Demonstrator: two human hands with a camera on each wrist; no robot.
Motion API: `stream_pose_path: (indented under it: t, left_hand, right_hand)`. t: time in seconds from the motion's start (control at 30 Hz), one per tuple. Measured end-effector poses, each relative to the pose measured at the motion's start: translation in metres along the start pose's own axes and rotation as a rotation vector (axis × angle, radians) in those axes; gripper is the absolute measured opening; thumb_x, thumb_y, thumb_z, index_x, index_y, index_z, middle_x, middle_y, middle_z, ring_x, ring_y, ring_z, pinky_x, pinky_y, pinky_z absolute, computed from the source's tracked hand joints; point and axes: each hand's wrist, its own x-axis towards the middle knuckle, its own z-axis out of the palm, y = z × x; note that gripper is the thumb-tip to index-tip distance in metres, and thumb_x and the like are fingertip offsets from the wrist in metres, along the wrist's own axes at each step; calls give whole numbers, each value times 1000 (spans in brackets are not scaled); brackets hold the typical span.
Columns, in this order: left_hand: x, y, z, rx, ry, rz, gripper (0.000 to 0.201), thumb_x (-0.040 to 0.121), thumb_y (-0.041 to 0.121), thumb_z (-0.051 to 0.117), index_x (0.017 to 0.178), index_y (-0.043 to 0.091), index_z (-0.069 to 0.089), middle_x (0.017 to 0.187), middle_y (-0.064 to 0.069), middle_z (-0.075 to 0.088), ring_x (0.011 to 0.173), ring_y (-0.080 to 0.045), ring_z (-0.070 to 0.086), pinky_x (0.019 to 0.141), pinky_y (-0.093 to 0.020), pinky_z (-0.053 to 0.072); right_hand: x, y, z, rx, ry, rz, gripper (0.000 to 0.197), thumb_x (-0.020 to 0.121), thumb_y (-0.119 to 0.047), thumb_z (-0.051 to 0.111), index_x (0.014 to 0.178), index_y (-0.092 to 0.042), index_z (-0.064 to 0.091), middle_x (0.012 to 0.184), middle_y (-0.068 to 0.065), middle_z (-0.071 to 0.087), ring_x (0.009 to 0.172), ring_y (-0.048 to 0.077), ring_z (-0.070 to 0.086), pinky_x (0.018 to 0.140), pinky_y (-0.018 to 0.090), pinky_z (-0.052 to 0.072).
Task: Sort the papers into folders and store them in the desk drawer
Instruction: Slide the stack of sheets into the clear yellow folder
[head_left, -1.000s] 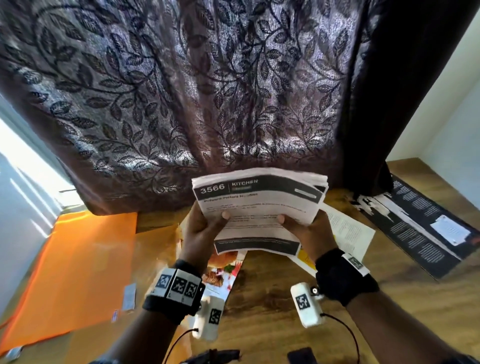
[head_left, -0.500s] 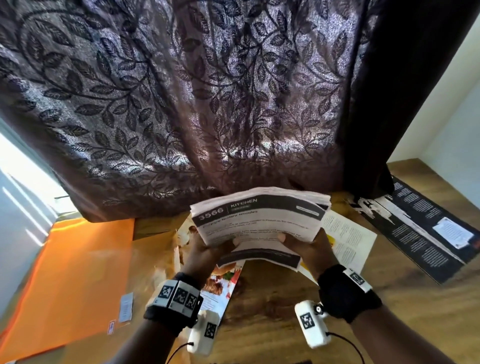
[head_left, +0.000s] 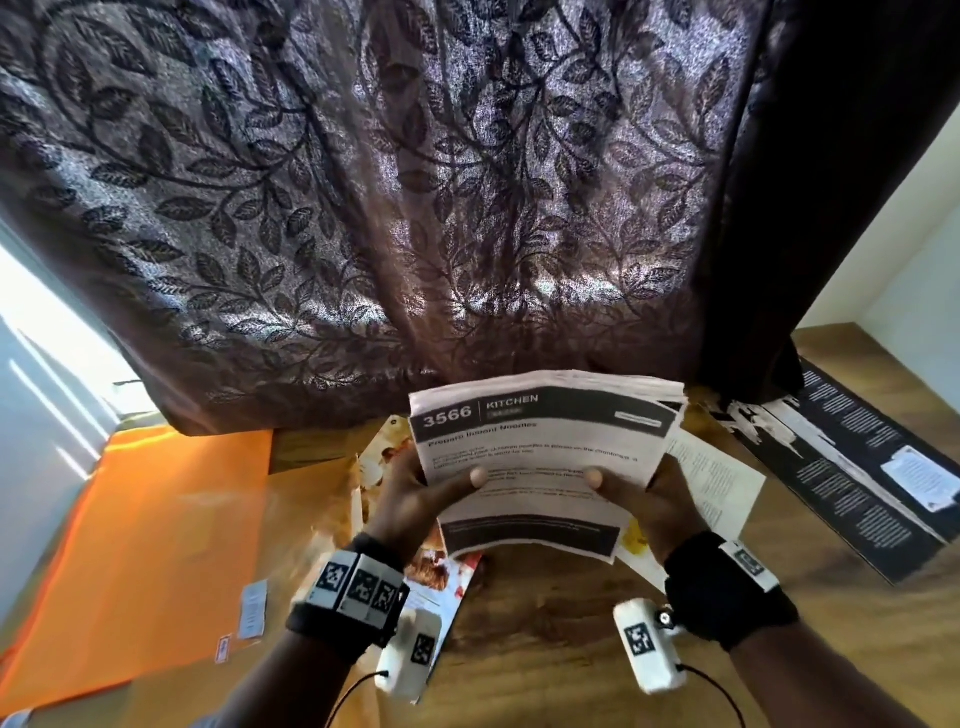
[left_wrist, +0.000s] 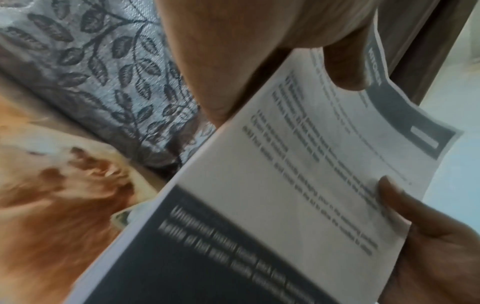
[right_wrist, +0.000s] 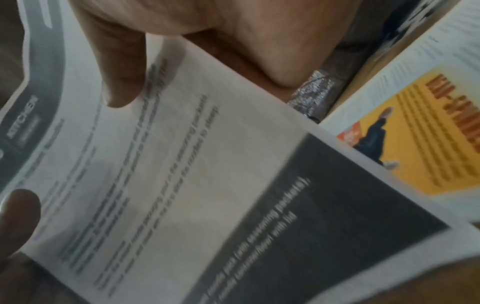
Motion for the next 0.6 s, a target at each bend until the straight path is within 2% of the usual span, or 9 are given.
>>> stream_pose_path:
  t: [0.03,0.1,0.2,0.27,0.33,0.37,0.47,0.53,0.6]
  left_hand:
    - [3,6,1,-19,-8,30,34,64,25,83,97,21,76,102,-10,76,95,-28,73,77,-39,60]
    - [8,12,3,-51,-14,67,32,67,21,79,98,16,73,100,-9,76,93,-27,73,76,-36,59]
    - [10,7,4,-17,4,71,30,68,19,80,98,19,75,102,-11,76,95,-29,72,79,-40,59]
    - [8,-7,4,4,0,46,31,73,6,81,100,19,74,105,-11,75,97,-30,72,80,-40,59]
    - [4,-19,3,25,-8,18,38,76,-9,75,105,15,70,106,-8,76,99,-27,72,82,-40,59]
    - [2,-24,1,63,6,27,39,76,-9,74,108,13,67,106,-6,76,100,-26,71,84,-42,59]
    - [-6,-27,-1,200,75,92,38,76,12,79,112,11,68,110,-3,75,103,-23,70,90,-48,57]
    - [-9,-20,-4,198,119,100,35,77,18,79,111,15,71,110,-3,75,104,-23,70,89,-46,57]
    - [-13,-9,-6,211,160,126,28,78,21,78,106,19,74,106,-1,76,101,-22,71,86,-43,58]
  right_hand:
    - [2,-5,-1,-3,-5,-22,29,73,-5,80,91,-28,79,96,4,78,93,20,74,75,27,57]
    - [5,-11,0,4,-21,-46,36,73,-5,74,95,-34,78,99,1,78,96,17,73,77,25,57]
    - [4,-4,3,10,-22,0,40,79,10,68,101,-23,72,96,-6,78,93,10,72,75,21,56]
    - [-3,9,3,0,-18,69,41,81,16,64,106,-16,65,93,-9,78,91,6,72,77,24,59]
    - [-8,20,2,-62,-25,116,40,83,14,64,108,-17,64,95,-12,77,94,4,71,83,26,59]
    - [-9,25,1,-101,-31,124,39,84,12,64,109,-19,63,95,-17,76,95,0,70,83,22,57]
    - [-8,29,-1,-147,-8,156,34,86,-3,68,113,-22,63,96,-23,74,102,-3,66,84,17,55]
    - [-8,26,2,-158,-10,143,32,83,-15,70,113,-23,65,96,-22,75,102,-2,66,87,21,54]
    - [-11,18,13,-171,-21,130,27,86,-12,67,111,-25,65,90,-27,73,93,-10,66,81,12,52]
